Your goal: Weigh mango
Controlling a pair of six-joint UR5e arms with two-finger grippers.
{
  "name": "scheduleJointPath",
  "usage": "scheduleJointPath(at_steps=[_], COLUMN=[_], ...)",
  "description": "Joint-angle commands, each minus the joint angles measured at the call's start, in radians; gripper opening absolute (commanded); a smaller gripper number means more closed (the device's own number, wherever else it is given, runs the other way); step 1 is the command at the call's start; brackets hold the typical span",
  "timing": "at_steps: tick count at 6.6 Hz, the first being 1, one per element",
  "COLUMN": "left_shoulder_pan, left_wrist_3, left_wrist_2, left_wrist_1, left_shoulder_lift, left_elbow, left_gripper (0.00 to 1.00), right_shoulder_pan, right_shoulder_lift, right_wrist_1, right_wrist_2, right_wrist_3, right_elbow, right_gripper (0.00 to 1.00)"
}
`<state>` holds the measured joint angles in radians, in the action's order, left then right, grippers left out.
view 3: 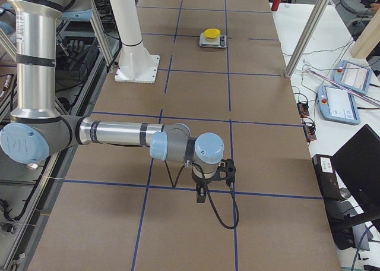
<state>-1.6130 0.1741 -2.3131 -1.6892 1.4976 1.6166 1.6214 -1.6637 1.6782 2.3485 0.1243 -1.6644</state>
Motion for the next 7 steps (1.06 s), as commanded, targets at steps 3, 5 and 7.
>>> scheduleJointPath(at_steps=[3, 5, 7], left_shoulder_pan=[0.057, 0.057, 0.057], left_wrist_3=[-0.172, -0.185, -0.185], left_wrist_2=[-0.011, -0.011, -0.011], left_wrist_1=[-0.024, -0.017, -0.018], left_shoulder_lift=[-0.026, -0.023, -0.019], left_elbow=[0.002, 0.008, 0.000], left_gripper=[1.00, 1.00, 1.00], right_shoulder_pan=[0.000, 0.000, 0.000], right_shoulder_lift=[-0.001, -0.001, 0.001], right_wrist_1=[0.000, -0.002, 0.000], right_wrist_2=[0.000, 0.000, 0.000], right_wrist_3=[0.000, 0.000, 0.000], right_elbow=[0.000, 0.000, 0.000], right_gripper=[1.00, 1.00, 1.00])
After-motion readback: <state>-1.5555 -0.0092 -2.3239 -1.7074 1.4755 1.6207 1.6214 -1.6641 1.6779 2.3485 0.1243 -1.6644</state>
